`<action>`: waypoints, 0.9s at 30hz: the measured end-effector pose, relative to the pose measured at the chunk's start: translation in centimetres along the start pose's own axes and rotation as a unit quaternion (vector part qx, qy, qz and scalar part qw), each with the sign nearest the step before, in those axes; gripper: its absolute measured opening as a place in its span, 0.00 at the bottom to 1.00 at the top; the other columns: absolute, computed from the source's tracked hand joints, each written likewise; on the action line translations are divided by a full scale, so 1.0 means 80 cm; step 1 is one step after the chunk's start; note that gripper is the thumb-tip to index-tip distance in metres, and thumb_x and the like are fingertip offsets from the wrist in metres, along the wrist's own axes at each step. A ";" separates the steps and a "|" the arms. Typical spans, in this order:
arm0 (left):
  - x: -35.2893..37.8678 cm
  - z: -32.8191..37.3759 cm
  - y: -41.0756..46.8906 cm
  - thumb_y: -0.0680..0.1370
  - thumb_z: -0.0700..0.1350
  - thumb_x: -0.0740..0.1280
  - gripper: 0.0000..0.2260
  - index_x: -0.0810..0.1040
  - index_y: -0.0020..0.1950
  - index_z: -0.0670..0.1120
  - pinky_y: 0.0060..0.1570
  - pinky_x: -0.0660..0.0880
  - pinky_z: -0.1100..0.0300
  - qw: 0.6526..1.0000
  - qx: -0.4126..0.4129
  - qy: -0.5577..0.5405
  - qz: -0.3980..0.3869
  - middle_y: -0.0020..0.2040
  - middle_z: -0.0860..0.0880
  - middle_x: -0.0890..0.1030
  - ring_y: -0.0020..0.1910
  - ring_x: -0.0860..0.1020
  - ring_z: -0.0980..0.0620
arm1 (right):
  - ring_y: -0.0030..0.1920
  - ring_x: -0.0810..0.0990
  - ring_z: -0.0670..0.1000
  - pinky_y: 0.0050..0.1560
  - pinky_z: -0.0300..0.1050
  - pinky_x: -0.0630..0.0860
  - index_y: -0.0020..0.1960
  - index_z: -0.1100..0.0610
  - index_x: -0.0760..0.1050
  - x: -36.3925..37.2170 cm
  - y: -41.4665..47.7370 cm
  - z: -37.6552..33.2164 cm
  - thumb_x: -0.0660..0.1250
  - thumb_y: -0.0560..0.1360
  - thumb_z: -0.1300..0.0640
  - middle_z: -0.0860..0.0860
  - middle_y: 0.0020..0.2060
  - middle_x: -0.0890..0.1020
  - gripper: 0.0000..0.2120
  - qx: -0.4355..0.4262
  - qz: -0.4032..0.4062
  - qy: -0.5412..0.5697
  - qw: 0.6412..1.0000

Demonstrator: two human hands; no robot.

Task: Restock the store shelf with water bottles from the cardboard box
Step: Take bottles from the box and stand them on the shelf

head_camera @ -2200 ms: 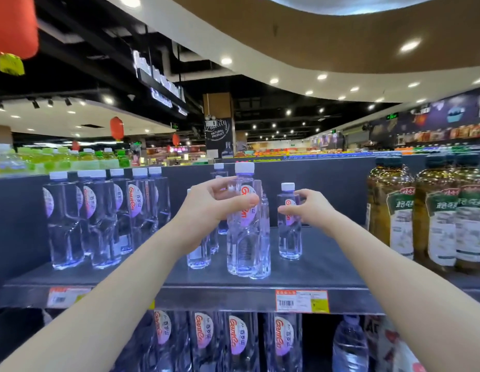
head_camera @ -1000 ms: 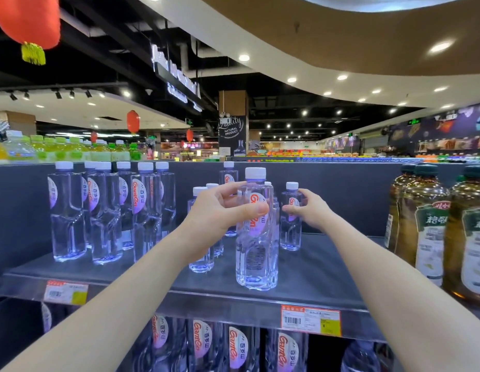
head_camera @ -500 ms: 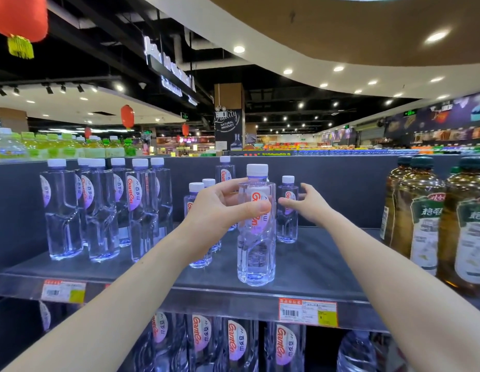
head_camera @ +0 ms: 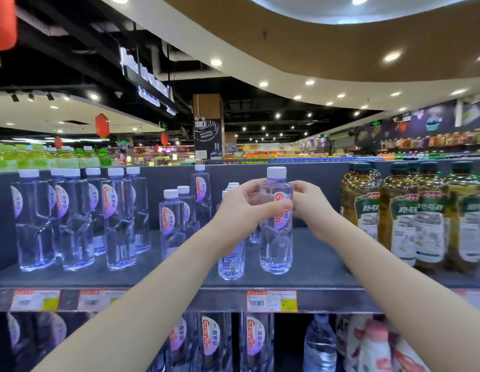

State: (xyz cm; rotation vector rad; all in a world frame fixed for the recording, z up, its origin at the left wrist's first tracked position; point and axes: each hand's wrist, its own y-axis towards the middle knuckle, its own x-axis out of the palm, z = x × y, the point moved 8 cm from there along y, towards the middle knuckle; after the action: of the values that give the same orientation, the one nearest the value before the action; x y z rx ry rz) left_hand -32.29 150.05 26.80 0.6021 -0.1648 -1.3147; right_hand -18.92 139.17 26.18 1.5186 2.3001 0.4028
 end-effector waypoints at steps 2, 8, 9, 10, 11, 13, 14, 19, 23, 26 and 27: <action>0.011 -0.010 0.007 0.74 0.43 0.79 0.21 0.81 0.66 0.52 0.52 0.82 0.56 1.000 -0.009 0.006 0.004 0.53 0.48 0.88 0.51 0.86 0.53 | 0.44 0.86 0.57 0.42 0.48 0.84 0.59 0.60 0.81 -0.005 -0.019 -0.003 0.64 0.80 0.64 0.59 0.48 0.88 0.10 0.006 -0.031 0.041 0.999; 0.023 -0.038 0.018 0.71 0.49 0.80 0.24 0.82 0.66 0.56 0.62 0.80 0.50 0.999 -0.031 0.032 0.019 0.55 0.51 0.87 0.57 0.85 0.52 | 0.58 0.86 0.58 0.60 0.54 0.81 0.68 0.50 0.78 0.000 -0.066 0.004 0.61 0.76 0.73 0.58 0.59 0.85 0.26 0.007 -0.213 0.025 0.977; 0.024 -0.040 0.017 0.72 0.49 0.80 0.23 0.82 0.66 0.56 0.61 0.79 0.52 0.999 -0.034 0.035 0.017 0.55 0.51 0.87 0.57 0.85 0.52 | 0.60 0.85 0.57 0.62 0.55 0.80 0.70 0.47 0.77 0.002 -0.071 0.007 0.64 0.77 0.71 0.57 0.61 0.84 0.28 0.010 -0.244 0.017 0.969; 0.026 -0.042 0.017 0.73 0.48 0.79 0.21 0.82 0.65 0.56 0.60 0.79 0.55 0.999 -0.036 0.037 0.017 0.54 0.51 0.87 0.57 0.85 0.52 | 0.61 0.84 0.57 0.64 0.55 0.79 0.71 0.44 0.75 0.004 -0.076 0.009 0.68 0.77 0.69 0.56 0.62 0.84 0.28 0.015 -0.263 0.011 0.965; 0.027 -0.042 0.016 0.74 0.46 0.79 0.19 0.83 0.64 0.56 0.58 0.79 0.57 0.998 -0.038 0.037 0.018 0.53 0.51 0.87 0.56 0.85 0.52 | 0.62 0.84 0.56 0.65 0.56 0.78 0.71 0.43 0.75 0.004 -0.077 0.013 0.71 0.77 0.67 0.56 0.62 0.84 0.28 0.019 -0.266 0.007 0.964; 0.029 -0.043 0.013 0.75 0.45 0.78 0.17 0.84 0.62 0.55 0.55 0.79 0.59 0.998 -0.043 0.040 0.020 0.51 0.52 0.87 0.54 0.85 0.53 | 0.60 0.85 0.55 0.65 0.56 0.79 0.69 0.44 0.76 0.001 -0.076 0.015 0.73 0.77 0.64 0.55 0.59 0.85 0.25 0.017 -0.231 0.005 0.973; 0.030 -0.043 0.011 0.75 0.45 0.78 0.16 0.84 0.62 0.55 0.54 0.79 0.60 0.998 -0.049 0.043 0.024 0.51 0.52 0.87 0.54 0.85 0.54 | 0.58 0.86 0.55 0.64 0.56 0.80 0.68 0.45 0.76 -0.002 -0.075 0.015 0.74 0.77 0.64 0.55 0.57 0.86 0.24 0.013 -0.211 0.001 0.977; 0.030 -0.025 0.007 0.77 0.48 0.76 0.16 0.78 0.62 0.56 0.46 0.75 0.68 0.996 -0.050 0.058 0.042 0.58 0.53 0.82 0.57 0.82 0.54 | 0.49 0.88 0.52 0.46 0.44 0.83 0.68 0.49 0.77 0.001 -0.070 0.025 0.76 0.76 0.61 0.58 0.52 0.88 0.23 0.011 -0.184 -0.001 0.983; 0.013 0.000 0.003 0.76 0.54 0.76 0.29 0.72 0.74 0.52 0.50 0.73 0.64 0.991 -0.037 0.109 0.065 0.67 0.53 0.77 0.65 0.77 0.56 | 0.51 0.88 0.57 0.47 0.46 0.84 0.67 0.49 0.77 0.008 -0.057 0.035 0.77 0.75 0.62 0.58 0.51 0.88 0.23 0.011 -0.166 0.017 0.986; 0.000 0.019 -0.004 0.77 0.54 0.75 0.27 0.72 0.74 0.52 0.51 0.74 0.62 0.986 -0.018 0.146 0.080 0.67 0.53 0.78 0.64 0.78 0.56 | 0.47 0.88 0.55 0.44 0.45 0.84 0.64 0.48 0.77 0.016 -0.044 0.041 0.77 0.75 0.61 0.57 0.49 0.88 0.20 0.016 -0.157 0.006 0.988; -0.004 0.024 -0.007 0.77 0.54 0.74 0.26 0.73 0.74 0.53 0.49 0.74 0.63 0.984 -0.010 0.157 0.084 0.67 0.54 0.78 0.63 0.78 0.56 | 0.46 0.88 0.54 0.43 0.45 0.83 0.65 0.49 0.77 0.019 -0.039 0.044 0.77 0.75 0.61 0.58 0.48 0.88 0.21 0.017 -0.156 0.003 0.988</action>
State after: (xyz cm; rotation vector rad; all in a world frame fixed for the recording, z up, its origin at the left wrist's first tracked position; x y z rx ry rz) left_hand -33.70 149.67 28.19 0.7531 0.0565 -1.0424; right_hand -20.48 139.53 21.52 1.1437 2.5047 0.2851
